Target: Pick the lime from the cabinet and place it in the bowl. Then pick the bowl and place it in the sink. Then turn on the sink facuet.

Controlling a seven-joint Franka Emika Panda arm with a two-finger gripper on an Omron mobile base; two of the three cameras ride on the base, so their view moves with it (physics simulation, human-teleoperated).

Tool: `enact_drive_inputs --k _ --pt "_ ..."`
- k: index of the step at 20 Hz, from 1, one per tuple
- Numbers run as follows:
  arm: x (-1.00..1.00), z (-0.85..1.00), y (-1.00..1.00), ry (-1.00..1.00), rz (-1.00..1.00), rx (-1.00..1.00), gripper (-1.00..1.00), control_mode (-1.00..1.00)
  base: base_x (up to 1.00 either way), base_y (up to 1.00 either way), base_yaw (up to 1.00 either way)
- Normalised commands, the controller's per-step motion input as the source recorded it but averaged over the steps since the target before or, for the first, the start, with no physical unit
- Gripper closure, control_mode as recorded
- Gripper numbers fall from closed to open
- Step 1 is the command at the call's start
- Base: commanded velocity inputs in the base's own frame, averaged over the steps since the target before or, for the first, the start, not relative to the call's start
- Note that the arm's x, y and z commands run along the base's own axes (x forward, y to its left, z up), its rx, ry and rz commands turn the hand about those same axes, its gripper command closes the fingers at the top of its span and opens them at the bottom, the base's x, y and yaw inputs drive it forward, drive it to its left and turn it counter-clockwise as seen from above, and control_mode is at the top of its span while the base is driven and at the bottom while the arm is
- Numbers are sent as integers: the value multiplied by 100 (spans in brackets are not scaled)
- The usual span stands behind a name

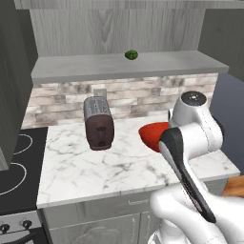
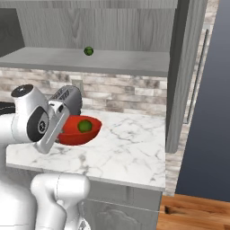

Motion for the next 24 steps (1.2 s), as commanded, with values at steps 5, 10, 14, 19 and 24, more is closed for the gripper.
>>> enact_drive_inputs --k 5,10,14,19,24 --pt "-47 59 -6 -7 12 0 100 -100 0 0 0" --pt "-43 58 0 -13 2 0 100 -100 0 0 0" --pt "-36 53 -2 -7 0 1 100 -100 0 0 0" --pt "-21 25 -6 -1 0 4 100 -100 0 0 0" --pt "-18 3 -1 0 0 1 100 -100 0 0 0"
